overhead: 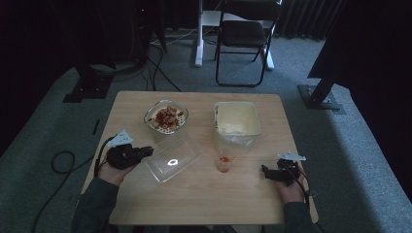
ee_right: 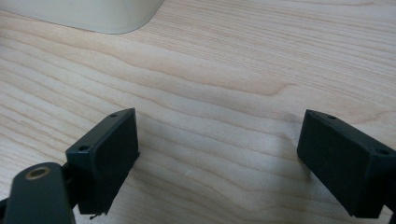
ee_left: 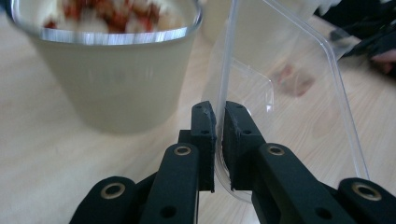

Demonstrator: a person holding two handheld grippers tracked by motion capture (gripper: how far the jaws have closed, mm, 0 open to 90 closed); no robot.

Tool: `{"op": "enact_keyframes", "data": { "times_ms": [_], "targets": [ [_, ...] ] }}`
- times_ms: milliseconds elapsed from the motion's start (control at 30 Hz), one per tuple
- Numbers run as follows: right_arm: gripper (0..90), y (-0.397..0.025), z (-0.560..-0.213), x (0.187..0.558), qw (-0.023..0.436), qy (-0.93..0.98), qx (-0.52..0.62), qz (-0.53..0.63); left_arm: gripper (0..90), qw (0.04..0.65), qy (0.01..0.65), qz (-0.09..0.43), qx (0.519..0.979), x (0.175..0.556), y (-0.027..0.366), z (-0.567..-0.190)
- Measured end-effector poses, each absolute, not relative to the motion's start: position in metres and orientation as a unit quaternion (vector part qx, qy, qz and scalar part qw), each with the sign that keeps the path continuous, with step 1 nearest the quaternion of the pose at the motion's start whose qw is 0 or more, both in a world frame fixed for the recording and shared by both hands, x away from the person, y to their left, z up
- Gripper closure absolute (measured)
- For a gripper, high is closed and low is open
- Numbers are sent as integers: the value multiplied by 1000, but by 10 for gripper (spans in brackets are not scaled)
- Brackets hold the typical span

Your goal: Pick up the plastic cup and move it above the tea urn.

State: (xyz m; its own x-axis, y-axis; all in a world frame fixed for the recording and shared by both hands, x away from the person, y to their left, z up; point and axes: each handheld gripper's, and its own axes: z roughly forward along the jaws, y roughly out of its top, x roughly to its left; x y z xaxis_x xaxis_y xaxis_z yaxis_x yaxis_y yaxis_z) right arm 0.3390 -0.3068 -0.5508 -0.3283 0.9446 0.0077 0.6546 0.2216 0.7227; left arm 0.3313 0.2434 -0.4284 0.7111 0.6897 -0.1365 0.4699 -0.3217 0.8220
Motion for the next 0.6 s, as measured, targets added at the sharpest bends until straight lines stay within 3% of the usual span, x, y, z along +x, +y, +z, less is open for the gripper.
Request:
{"op": "enact_keyframes", "data": {
  "times_ms": [200,600],
  "targets": [
    [121,-307,-551,339,225,748,535,322,834,467,348,136,801,346,236,-396],
    [120,-307,-551,339,225,748,534,322,831,475,341,158,795,417,206,-339]
  ]
}}
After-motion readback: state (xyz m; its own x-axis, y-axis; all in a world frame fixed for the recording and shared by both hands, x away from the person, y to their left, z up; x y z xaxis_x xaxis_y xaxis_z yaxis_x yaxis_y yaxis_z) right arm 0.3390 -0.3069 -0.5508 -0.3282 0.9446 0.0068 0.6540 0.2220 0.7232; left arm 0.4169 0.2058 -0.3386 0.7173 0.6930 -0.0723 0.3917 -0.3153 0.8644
